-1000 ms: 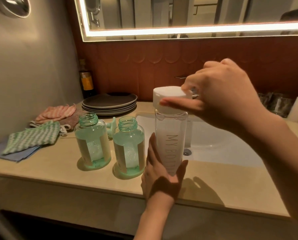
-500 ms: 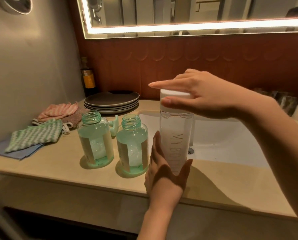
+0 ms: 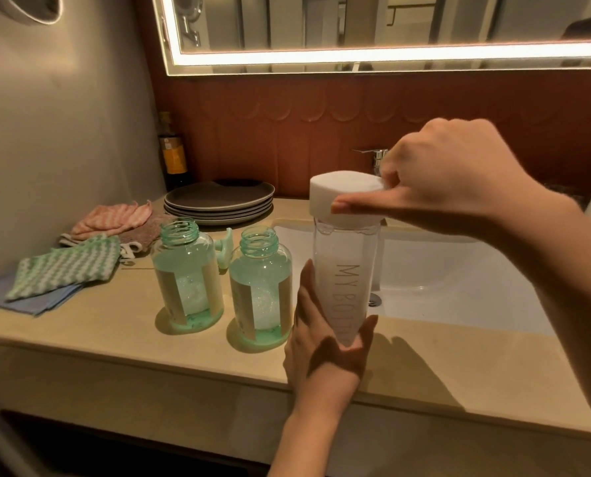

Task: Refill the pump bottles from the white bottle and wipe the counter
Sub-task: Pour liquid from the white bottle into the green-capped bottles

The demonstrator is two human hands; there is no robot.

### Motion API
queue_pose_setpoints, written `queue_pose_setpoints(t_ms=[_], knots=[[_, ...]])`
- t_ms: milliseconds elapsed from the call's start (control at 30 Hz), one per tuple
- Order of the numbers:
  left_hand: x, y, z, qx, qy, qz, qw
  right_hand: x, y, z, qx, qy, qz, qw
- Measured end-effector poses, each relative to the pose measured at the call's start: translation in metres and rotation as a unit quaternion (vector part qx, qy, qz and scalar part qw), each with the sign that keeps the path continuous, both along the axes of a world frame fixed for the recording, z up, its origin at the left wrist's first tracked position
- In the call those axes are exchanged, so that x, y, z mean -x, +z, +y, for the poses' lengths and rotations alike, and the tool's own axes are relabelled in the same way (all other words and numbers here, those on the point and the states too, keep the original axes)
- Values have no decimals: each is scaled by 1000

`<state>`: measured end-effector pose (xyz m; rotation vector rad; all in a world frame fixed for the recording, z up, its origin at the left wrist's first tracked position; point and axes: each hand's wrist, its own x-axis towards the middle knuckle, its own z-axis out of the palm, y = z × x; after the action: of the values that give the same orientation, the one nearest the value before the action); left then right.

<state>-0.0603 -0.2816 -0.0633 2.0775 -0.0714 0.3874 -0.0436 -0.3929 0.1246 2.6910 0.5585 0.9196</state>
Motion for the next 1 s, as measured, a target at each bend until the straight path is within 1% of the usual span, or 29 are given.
queue_pose_setpoints(t_ms=[67, 133, 200, 267, 300, 367, 400, 533, 667, 767, 800, 900, 1000], knots=[[-4, -2, -1, -10, 3, 34, 999, 4, 1, -3, -18, 12, 12, 1000], [-5, -3, -1, -10, 2, 29, 1000, 2, 4, -6, -48, 35, 44, 997], [-3, -3, -1, -7, -5, 26, 1000, -4, 7, -8, -88, 72, 135, 984], [-1, -3, 0, -14, -5, 20, 1000, -9, 9, -5, -108, 121, 245, 956], [-2, -5, 0, -18, -3, 15, 1000, -11, 9, -3, -111, 138, 284, 942], [-3, -6, 1, -13, -7, 8, 1000, -16, 9, 1, -105, 156, 331, 925], [-3, -7, 2, -9, -11, 2, 1000, -18, 9, 3, -98, 160, 339, 922], [0, -6, 1, -6, -4, -37, 999, -22, 7, 10, -76, 165, 302, 936], [-4, -15, 1, 24, 11, -47, 999, -18, 6, 18, -47, 132, 240, 961], [-7, -20, -4, 0, 25, -9, 1000, -15, 2, 22, -36, 120, 180, 976], [-6, -19, -6, -6, 35, -12, 999, -13, 1, 24, -34, 113, 163, 979], [-2, -15, -8, 5, 64, -108, 992, -10, 0, 29, -3, 73, 110, 991], [-3, -15, -10, 16, 79, -121, 989, -10, 0, 32, 14, 49, 77, 996]])
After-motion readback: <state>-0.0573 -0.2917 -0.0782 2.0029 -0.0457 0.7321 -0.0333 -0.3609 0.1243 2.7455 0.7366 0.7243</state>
